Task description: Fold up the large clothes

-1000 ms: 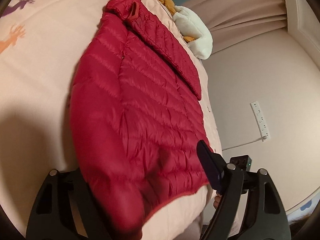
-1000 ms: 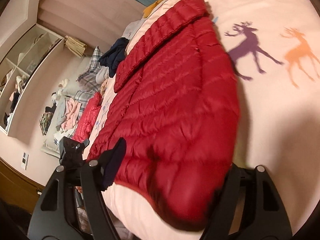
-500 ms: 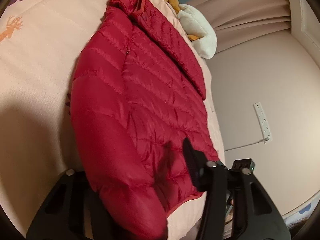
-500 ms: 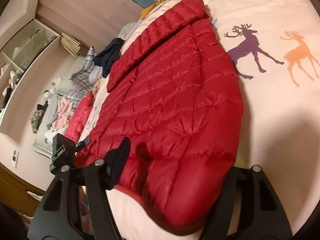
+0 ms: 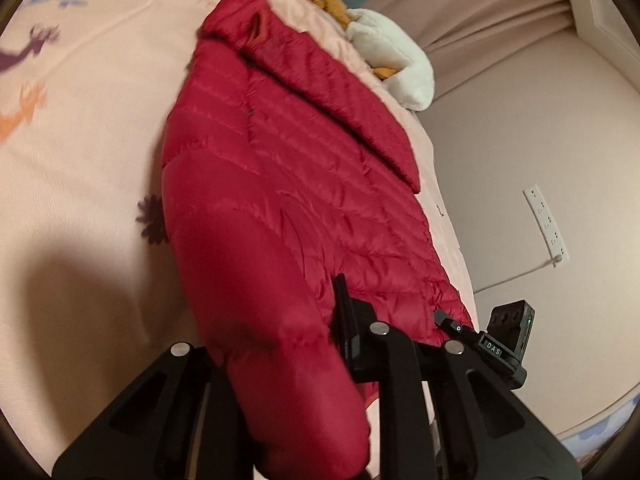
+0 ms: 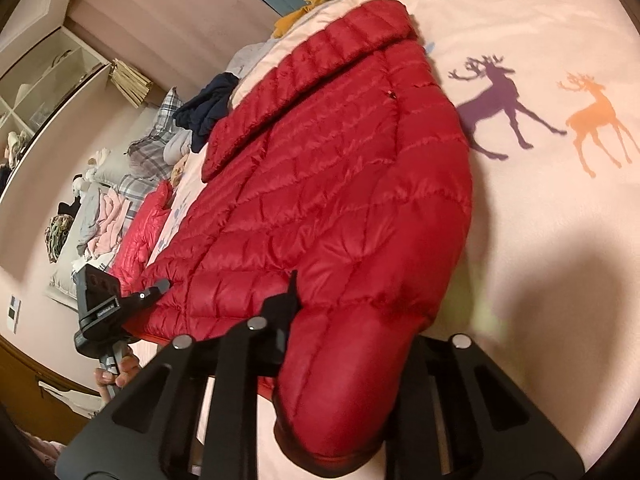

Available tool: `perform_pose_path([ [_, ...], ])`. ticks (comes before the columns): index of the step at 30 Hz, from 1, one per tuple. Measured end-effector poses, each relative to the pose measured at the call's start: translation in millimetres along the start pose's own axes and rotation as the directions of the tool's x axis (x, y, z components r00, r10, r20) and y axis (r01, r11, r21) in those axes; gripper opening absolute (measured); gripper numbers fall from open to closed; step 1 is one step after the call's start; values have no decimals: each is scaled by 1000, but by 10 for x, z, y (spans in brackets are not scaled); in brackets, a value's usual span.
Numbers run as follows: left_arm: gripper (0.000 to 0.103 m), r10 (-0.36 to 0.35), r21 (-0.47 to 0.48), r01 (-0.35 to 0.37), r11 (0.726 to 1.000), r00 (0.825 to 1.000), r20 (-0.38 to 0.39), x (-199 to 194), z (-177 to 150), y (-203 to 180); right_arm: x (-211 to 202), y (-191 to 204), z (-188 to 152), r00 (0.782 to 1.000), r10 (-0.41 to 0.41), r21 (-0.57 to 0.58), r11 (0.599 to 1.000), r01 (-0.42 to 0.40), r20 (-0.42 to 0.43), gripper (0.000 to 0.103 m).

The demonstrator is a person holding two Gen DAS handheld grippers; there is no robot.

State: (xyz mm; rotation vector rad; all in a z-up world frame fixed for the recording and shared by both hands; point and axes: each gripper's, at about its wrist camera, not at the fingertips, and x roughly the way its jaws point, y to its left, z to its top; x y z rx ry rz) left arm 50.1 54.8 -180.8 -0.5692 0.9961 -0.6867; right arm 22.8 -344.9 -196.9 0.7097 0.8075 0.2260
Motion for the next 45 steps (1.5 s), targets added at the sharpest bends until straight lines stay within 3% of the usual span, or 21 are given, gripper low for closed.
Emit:
perform_pose_path([
  [13, 17, 3, 79, -6, 997, 999, 45, -99, -2, -217, -170, 155, -32, 995, 49, -3, 999, -49, 89, 14],
  [45, 17, -64, 130, 57, 990, 996, 55, -168, 169, -386, -575, 465, 10, 977, 195, -147, 972, -181, 88, 14],
])
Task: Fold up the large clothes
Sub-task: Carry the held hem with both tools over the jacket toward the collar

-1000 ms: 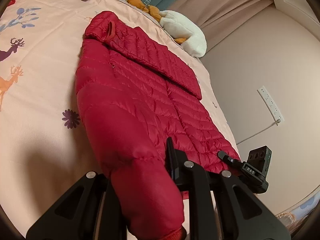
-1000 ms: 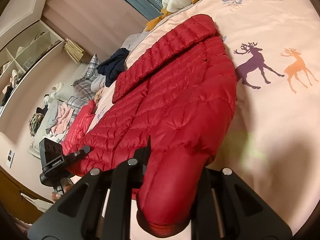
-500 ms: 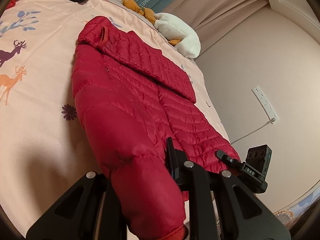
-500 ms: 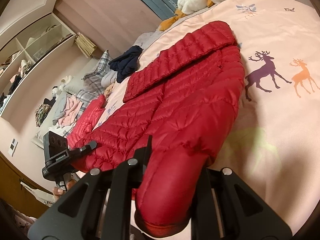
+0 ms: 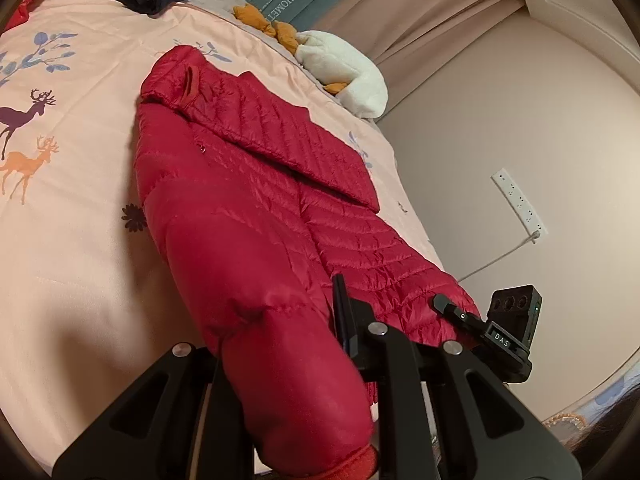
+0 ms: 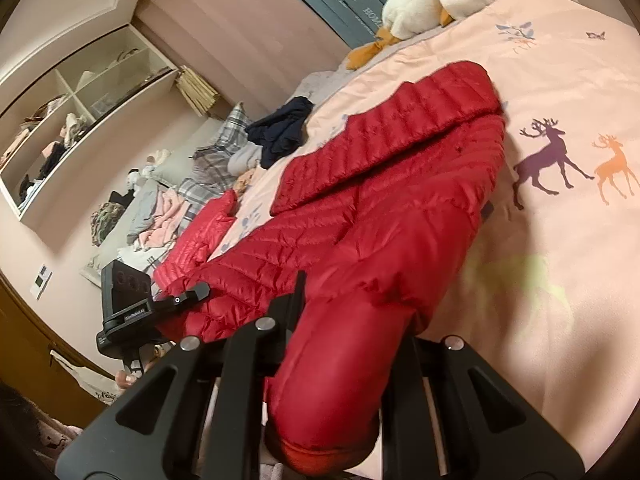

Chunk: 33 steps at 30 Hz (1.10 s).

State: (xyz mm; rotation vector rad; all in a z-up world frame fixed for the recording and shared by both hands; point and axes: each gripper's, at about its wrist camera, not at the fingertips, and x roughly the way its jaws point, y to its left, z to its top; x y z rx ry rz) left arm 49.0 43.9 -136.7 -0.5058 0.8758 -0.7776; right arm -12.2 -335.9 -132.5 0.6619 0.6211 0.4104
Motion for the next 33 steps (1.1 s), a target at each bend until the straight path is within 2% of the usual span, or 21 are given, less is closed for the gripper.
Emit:
perform_pose_path([
  [10, 17, -31, 31, 31, 999, 999, 26, -100, 101, -147, -209, 182, 59, 997, 76, -65, 995, -74, 26, 14],
  [33, 17, -71, 93, 64, 994, 995, 69, -218, 275, -358, -451, 416, 89, 982, 184, -152, 973, -176, 42, 14],
])
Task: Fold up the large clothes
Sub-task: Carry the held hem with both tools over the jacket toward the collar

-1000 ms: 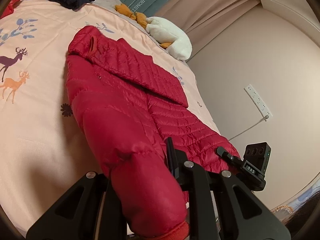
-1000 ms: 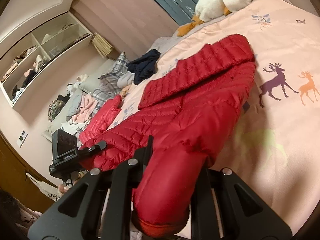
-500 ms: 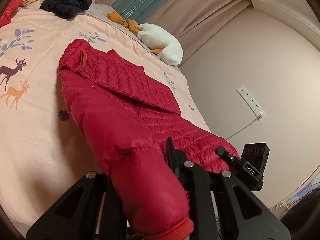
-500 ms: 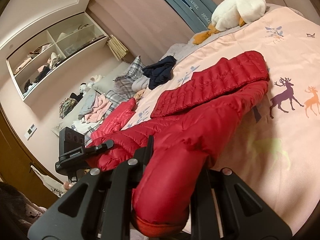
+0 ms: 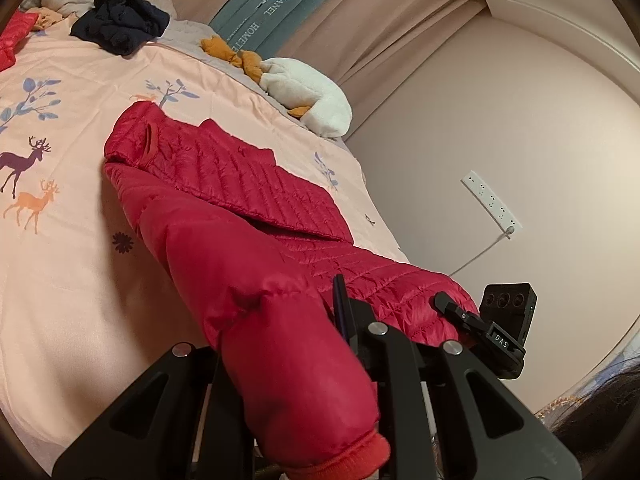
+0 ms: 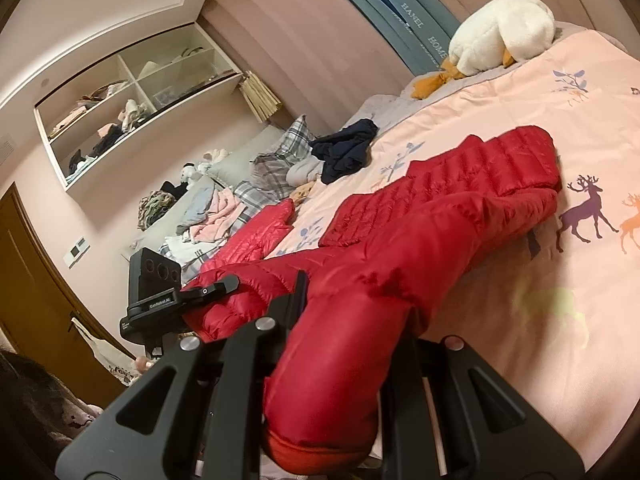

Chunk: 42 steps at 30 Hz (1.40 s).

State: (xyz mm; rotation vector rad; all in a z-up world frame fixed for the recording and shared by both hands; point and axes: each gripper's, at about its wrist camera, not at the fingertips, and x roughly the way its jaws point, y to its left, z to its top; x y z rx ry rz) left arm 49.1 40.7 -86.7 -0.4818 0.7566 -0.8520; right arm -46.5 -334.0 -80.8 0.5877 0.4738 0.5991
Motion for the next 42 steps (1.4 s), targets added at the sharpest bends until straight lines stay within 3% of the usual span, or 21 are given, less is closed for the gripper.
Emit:
perform_pose_path([
  [28, 17, -95, 107, 90, 990, 994, 48, -202, 140, -140, -192, 146, 204, 990, 137, -118, 984, -131, 42, 14],
  [42, 17, -148, 160, 139, 977, 988, 43, -204, 223, -218, -314, 52, 286, 979, 171, -106, 981, -160, 106, 15],
])
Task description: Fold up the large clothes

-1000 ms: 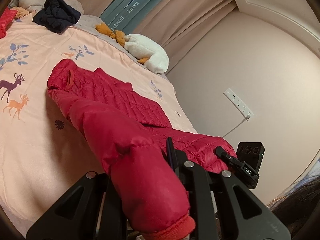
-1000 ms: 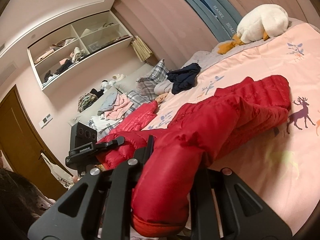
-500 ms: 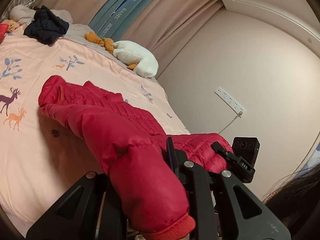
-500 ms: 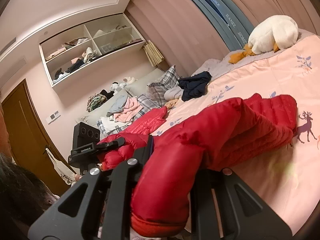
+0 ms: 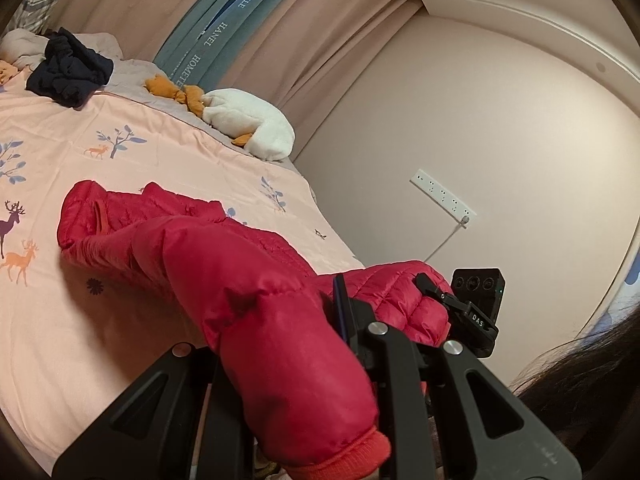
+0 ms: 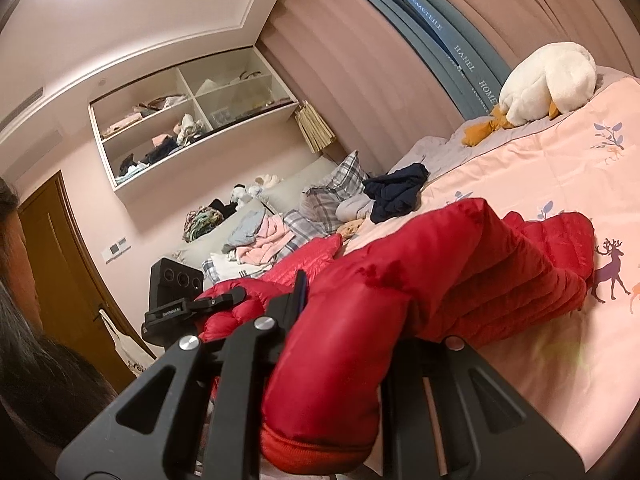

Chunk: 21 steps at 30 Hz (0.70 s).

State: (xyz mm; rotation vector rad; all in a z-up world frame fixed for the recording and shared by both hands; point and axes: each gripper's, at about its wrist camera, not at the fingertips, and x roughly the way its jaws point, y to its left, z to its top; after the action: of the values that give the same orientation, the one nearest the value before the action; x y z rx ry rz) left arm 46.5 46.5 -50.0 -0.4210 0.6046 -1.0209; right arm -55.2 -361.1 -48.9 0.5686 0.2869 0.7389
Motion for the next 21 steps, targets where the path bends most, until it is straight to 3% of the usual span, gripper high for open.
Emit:
perform_pose_path([
  [21, 17, 22, -61, -22, 998, 1000, 10, -77, -5, 17, -49, -53, -104, 994, -97, 84, 992, 93, 50, 16],
])
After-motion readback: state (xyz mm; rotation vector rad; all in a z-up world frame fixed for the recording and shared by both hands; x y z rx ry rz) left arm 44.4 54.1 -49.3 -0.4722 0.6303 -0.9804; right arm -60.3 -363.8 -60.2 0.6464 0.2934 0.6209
